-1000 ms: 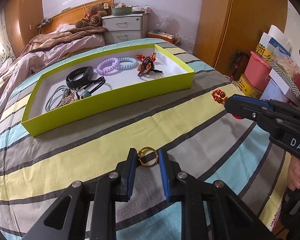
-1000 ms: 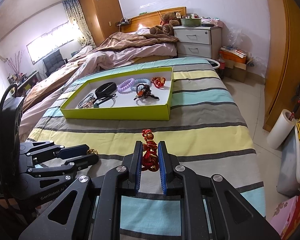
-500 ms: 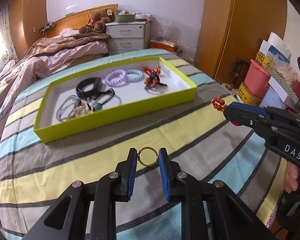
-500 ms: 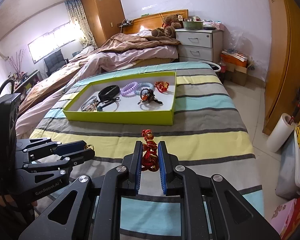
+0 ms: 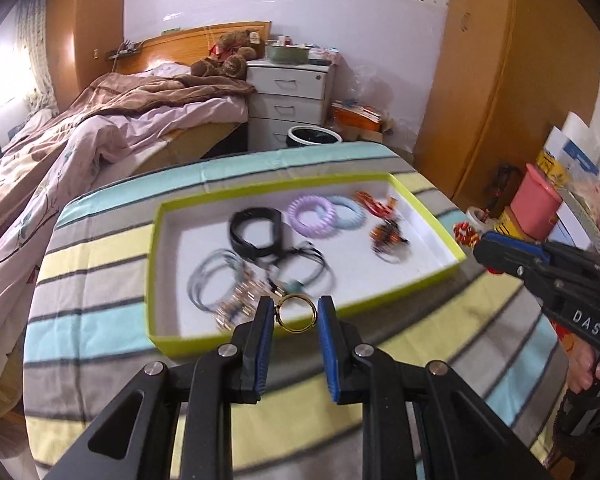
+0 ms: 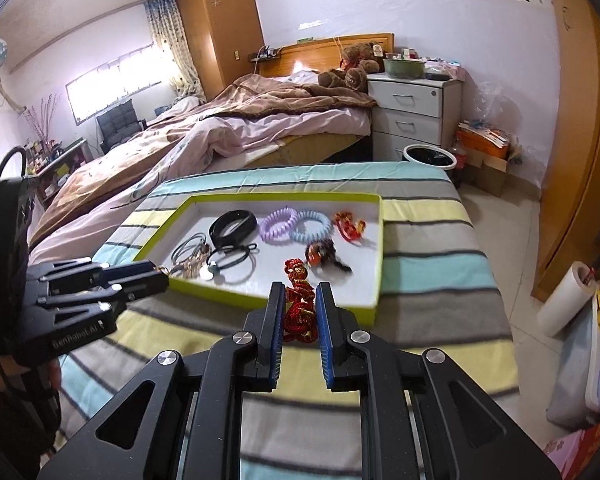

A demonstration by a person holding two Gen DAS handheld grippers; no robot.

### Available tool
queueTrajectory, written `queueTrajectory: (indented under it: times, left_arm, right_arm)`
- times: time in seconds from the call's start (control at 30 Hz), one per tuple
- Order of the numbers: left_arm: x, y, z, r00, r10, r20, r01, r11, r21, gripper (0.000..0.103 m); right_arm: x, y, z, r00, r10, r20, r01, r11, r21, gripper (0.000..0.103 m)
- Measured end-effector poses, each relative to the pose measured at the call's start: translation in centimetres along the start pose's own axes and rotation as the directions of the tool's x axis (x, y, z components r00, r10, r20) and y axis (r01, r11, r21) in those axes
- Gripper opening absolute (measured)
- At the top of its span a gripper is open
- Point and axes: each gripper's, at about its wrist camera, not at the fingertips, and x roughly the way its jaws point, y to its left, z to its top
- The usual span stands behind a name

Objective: Organize jewelry
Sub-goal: 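Carry the gold ring with the left tool while the right tool carries the red ornament into the box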

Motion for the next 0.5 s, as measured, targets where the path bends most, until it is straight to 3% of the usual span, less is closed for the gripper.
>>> queueTrajectory:
  times: [0.2, 0.5]
  left_arm:
    - [1.8, 2.1, 1.3, 1.000, 0.000, -0.012, 0.000, 1.000, -0.030, 0.023]
    - [4.5, 3.5, 0.8, 0.998, 0.002, -0.065, -0.005, 0.998, -0.057, 0.023]
  right_arm:
    - [4.3, 0.3, 1.5, 0.996, 0.033, -0.078, -0.033, 0.999, -0.004, 0.016]
    - [9.3, 1.2, 2.4, 0.985, 0.027, -0.168, -0.037, 0.998, -0.052, 0.016]
